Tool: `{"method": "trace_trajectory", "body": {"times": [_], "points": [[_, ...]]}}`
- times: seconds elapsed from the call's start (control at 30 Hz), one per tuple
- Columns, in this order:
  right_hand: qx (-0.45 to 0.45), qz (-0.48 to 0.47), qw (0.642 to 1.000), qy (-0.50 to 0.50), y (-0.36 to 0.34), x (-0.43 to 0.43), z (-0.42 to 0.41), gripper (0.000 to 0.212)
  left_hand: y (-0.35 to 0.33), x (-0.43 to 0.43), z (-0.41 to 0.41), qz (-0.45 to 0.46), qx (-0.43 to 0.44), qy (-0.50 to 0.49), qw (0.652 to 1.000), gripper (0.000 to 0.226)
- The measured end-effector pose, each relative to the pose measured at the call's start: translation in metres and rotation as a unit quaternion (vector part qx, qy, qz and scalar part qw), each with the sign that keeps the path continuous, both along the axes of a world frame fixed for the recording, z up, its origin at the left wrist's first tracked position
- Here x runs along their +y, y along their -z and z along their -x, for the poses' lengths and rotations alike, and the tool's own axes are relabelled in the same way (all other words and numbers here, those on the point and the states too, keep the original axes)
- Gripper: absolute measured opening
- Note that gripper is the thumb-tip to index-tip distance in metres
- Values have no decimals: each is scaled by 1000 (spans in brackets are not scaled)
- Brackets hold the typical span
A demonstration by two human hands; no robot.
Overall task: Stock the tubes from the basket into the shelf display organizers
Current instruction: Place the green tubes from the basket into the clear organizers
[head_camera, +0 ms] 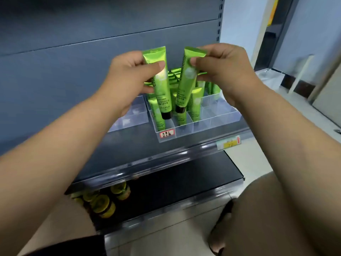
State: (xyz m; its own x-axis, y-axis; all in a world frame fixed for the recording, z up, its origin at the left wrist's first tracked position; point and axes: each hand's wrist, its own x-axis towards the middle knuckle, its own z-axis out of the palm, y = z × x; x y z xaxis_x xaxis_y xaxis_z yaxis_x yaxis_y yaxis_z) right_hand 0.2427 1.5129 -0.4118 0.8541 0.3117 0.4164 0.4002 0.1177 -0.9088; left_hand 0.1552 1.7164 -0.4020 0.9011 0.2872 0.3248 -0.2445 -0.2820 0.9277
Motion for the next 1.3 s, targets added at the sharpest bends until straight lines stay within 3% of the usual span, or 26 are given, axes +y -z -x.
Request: {"method": "trace_trajectory", "body": {"times": [0.07,0.17,0.23,0.47,0.67,0.83,0.93,1.17,1.3], "points": [[-2,2,1000,18,0,-18,-14,18,-7,-19,-20,-13,4,13,1000,46],[-1,-2,999,37,-3,-38,-37,23,-15,-48,-48,-28,8,21,999,29],[1,1,999,51,-8,-50,-52,25,-16,-63,-66,-45,8,19,999,35],[51,-29,993,98,-2,-77,-107,23,-16,-101,-113,-84,1,32,996,18],[136,-7,990,44,28,-78,-151,20,-10,-114,-141,-177,1,31,984,26],[173,5,985,24,49,-64,-175,22,-3,-117,-161,-209,-15,21,978,17],[175,-5,984,21,62,-54,-184,18,3,-113,-168,-227,-10,6,974,26],[180,15,984,9,87,-39,-187,10,8,-102,-176,-244,8,-7,970,22],[184,10,983,15,92,-31,-183,21,11,-101,-176,-259,16,-4,966,18]]}}
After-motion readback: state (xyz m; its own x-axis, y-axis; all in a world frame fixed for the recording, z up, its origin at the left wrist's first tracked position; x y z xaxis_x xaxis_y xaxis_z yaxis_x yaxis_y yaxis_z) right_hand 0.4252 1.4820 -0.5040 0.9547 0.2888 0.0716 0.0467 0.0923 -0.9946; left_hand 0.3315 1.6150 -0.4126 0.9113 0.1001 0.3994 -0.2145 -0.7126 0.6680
